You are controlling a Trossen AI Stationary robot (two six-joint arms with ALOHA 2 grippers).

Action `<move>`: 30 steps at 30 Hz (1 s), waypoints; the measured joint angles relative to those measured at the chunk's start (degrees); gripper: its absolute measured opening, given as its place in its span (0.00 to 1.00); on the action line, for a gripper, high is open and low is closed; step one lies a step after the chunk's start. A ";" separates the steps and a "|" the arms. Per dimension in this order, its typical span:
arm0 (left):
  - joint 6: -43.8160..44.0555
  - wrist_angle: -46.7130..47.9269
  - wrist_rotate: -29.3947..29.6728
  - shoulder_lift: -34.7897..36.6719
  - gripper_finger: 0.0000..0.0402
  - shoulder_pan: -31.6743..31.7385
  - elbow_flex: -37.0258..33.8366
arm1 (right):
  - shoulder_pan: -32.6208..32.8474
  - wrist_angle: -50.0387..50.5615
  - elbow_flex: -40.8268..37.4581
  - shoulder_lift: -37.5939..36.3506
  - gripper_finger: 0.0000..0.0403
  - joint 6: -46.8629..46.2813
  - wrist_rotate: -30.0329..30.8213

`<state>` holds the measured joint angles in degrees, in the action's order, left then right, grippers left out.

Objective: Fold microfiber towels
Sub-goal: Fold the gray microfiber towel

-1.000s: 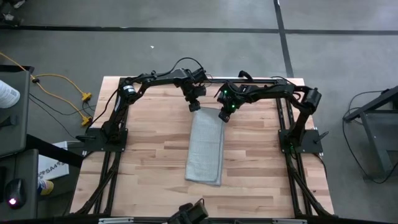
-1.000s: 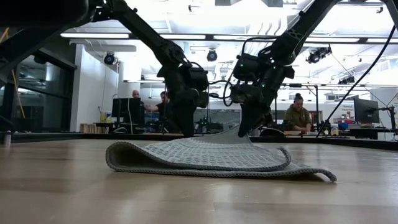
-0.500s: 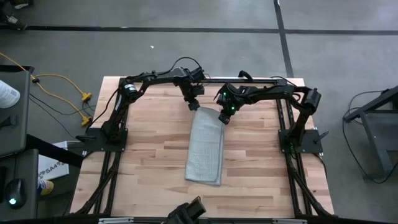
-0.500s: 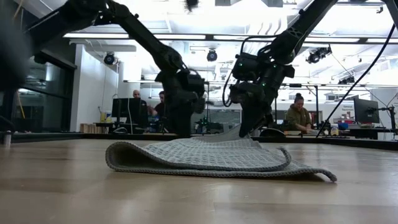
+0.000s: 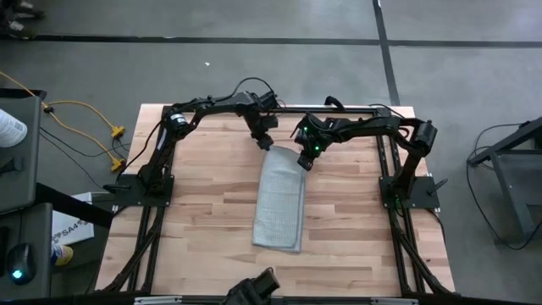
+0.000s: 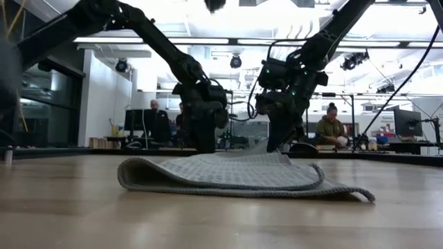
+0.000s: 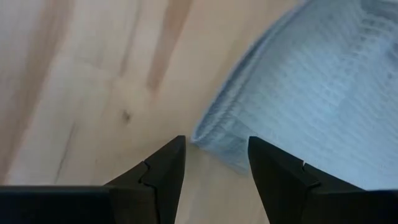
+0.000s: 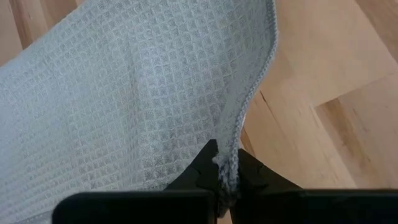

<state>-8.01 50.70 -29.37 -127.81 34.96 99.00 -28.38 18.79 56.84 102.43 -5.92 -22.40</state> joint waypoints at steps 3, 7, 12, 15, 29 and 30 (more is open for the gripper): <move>-1.10 -0.45 -0.88 0.11 0.44 -0.11 -0.02 | 0.00 0.01 0.00 0.00 0.01 0.02 0.05; -0.63 -0.74 -1.97 0.11 0.44 -0.13 -0.09 | 0.00 0.04 0.00 0.00 0.01 0.03 0.06; -0.33 -0.40 -3.10 0.11 0.44 -0.13 -0.09 | 0.00 0.04 0.00 0.00 0.01 0.10 0.03; -0.35 -0.33 -3.15 0.12 0.43 -0.11 -0.09 | 0.00 0.04 0.00 0.00 0.01 0.10 0.01; 0.72 -0.47 -1.34 0.25 0.02 -0.11 -0.09 | 0.00 0.61 0.00 0.00 0.01 0.22 2.66; 0.74 -0.36 -1.44 0.41 0.01 -0.11 -0.09 | 0.00 0.66 0.00 0.00 0.01 0.25 3.30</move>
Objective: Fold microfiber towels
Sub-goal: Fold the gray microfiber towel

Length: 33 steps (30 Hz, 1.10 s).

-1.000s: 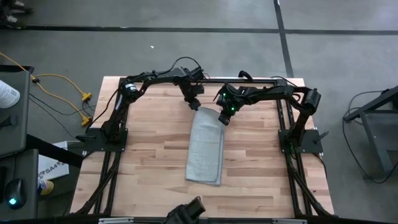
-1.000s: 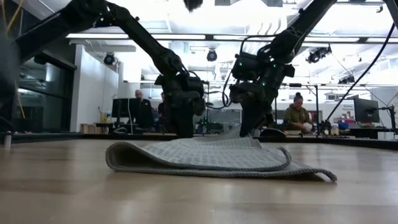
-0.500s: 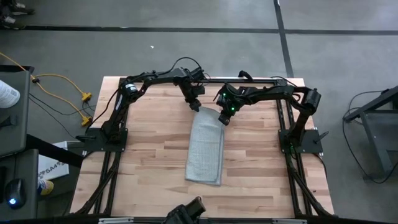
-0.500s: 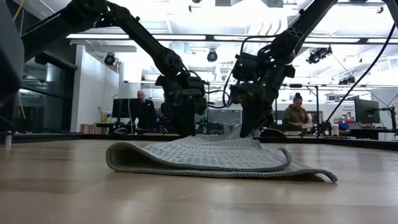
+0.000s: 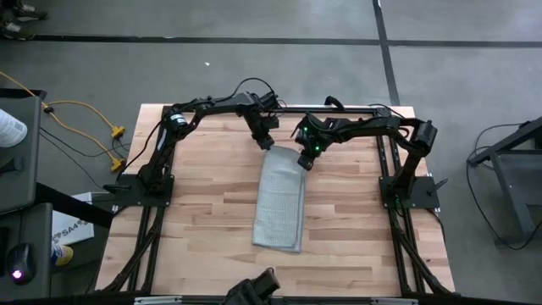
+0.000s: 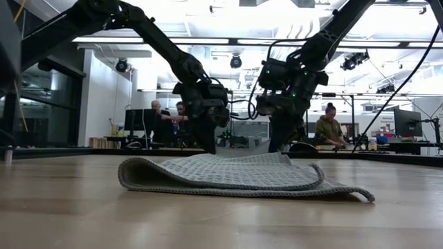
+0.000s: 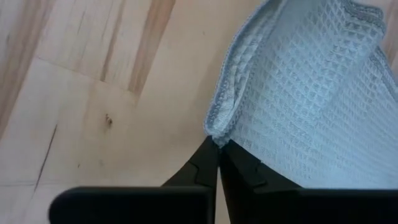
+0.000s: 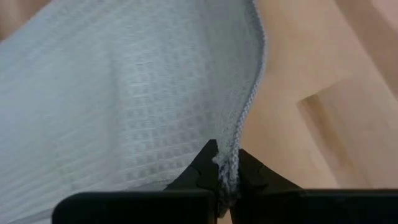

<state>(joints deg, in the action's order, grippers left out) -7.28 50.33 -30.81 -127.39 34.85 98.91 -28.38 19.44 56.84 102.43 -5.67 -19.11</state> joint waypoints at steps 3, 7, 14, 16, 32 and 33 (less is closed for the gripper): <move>0.04 0.76 -0.40 1.18 0.01 -0.05 0.02 | -0.02 0.02 0.00 0.00 0.01 0.05 0.84; 0.01 1.52 -0.16 2.96 0.01 -0.91 0.04 | 0.24 0.10 0.00 0.00 0.01 0.04 0.87; -1.13 5.92 1.30 5.44 0.00 -3.92 0.07 | 2.09 1.57 0.00 -0.68 0.01 -0.03 2.06; -1.42 7.13 2.27 5.53 0.00 -4.96 0.07 | 3.25 1.87 0.00 -1.73 0.01 -0.01 4.87; -2.75 11.65 8.82 7.14 0.00 -13.33 0.06 | 10.17 10.25 0.11 -9.84 0.01 -3.13 10.17; -2.77 11.91 8.82 7.19 0.00 -13.90 0.09 | 10.89 10.33 0.11 -9.84 0.01 -3.15 10.17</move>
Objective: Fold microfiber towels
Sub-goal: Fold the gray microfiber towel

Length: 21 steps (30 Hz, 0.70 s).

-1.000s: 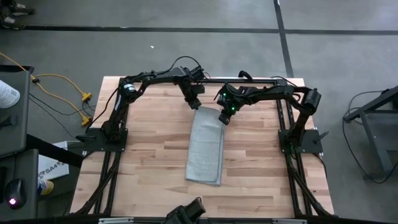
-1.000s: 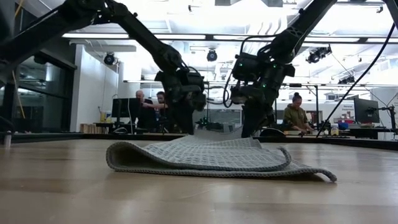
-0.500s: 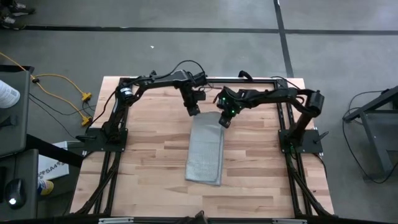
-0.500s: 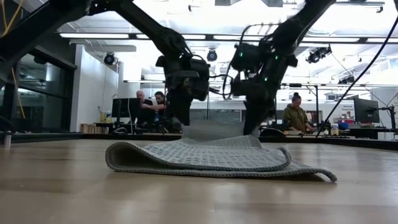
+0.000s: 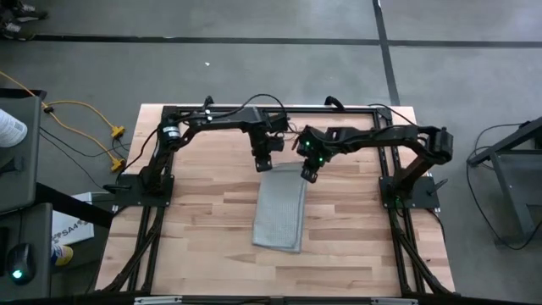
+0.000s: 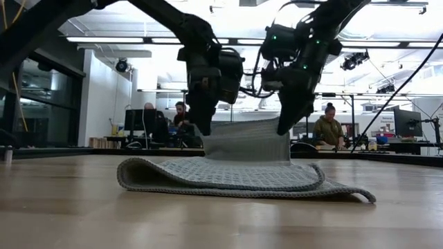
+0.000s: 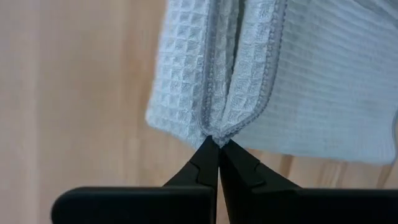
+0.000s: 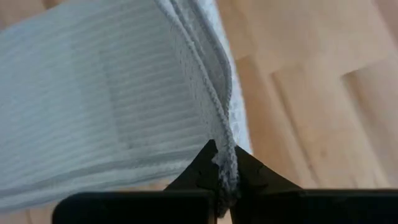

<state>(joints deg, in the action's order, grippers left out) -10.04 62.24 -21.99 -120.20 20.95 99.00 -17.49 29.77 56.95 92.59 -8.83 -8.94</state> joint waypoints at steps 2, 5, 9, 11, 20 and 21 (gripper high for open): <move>0.26 1.23 0.23 -0.05 0.00 -1.30 0.00 | 1.60 -0.09 0.00 -0.02 0.01 -0.28 0.32; 0.43 2.57 1.58 -0.07 0.00 -3.08 -0.02 | 3.85 0.09 0.00 -0.02 0.01 -1.43 1.11; 1.61 2.90 2.79 -0.07 0.00 -5.46 -0.02 | 6.10 0.87 0.00 -0.02 0.01 -2.09 1.18; 2.38 3.34 2.84 -0.07 0.00 -6.49 -0.02 | 7.21 0.92 0.00 -0.02 0.01 -2.14 1.34; 4.83 5.11 3.22 0.34 0.00 -10.42 -0.09 | 11.88 2.14 -0.11 -0.02 0.01 -4.47 1.59; 5.19 5.41 3.36 0.77 0.00 -10.68 -0.13 | 12.38 2.11 -0.11 -0.02 0.01 -4.77 1.81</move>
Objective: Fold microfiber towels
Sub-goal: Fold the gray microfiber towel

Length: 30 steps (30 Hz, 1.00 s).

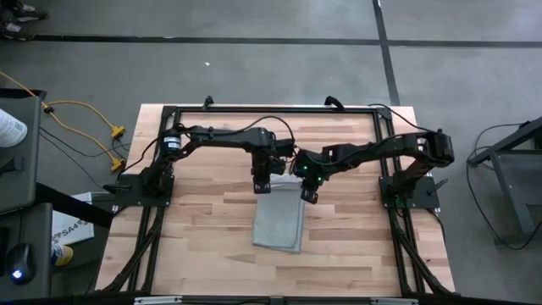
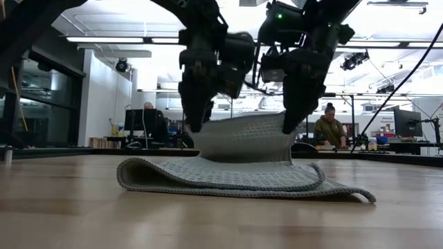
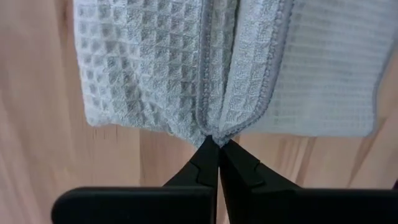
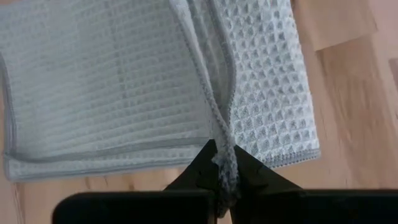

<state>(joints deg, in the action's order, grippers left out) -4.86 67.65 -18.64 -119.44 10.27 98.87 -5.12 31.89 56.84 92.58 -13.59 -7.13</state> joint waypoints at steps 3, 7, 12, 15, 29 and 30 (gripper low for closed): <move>0.61 -0.04 0.19 1.37 0.00 -0.63 0.00 | 1.69 0.40 0.00 0.00 0.01 -0.22 1.06; 0.62 0.01 0.45 3.27 0.00 -1.61 -0.06 | 3.64 0.62 0.00 0.00 0.01 -0.38 3.34; 0.67 -1.19 1.91 4.65 0.00 -3.16 -0.17 | 4.75 1.02 -0.04 0.00 0.01 -1.60 4.15; 0.67 -2.54 5.94 5.04 0.00 -4.40 -0.09 | 5.37 1.32 -0.13 0.00 0.01 -1.89 4.37; 2.75 -6.04 6.15 5.53 0.00 -5.31 -4.74 | 7.65 -0.43 -0.15 0.07 0.01 -2.94 4.26; 2.91 -6.50 6.12 5.53 0.00 -5.51 -5.66 | 7.80 -0.90 -0.15 0.07 0.01 -2.93 4.19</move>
<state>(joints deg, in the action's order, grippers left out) -1.94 61.15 -12.51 -113.91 4.76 93.21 2.69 30.99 56.69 92.65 -16.52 -2.94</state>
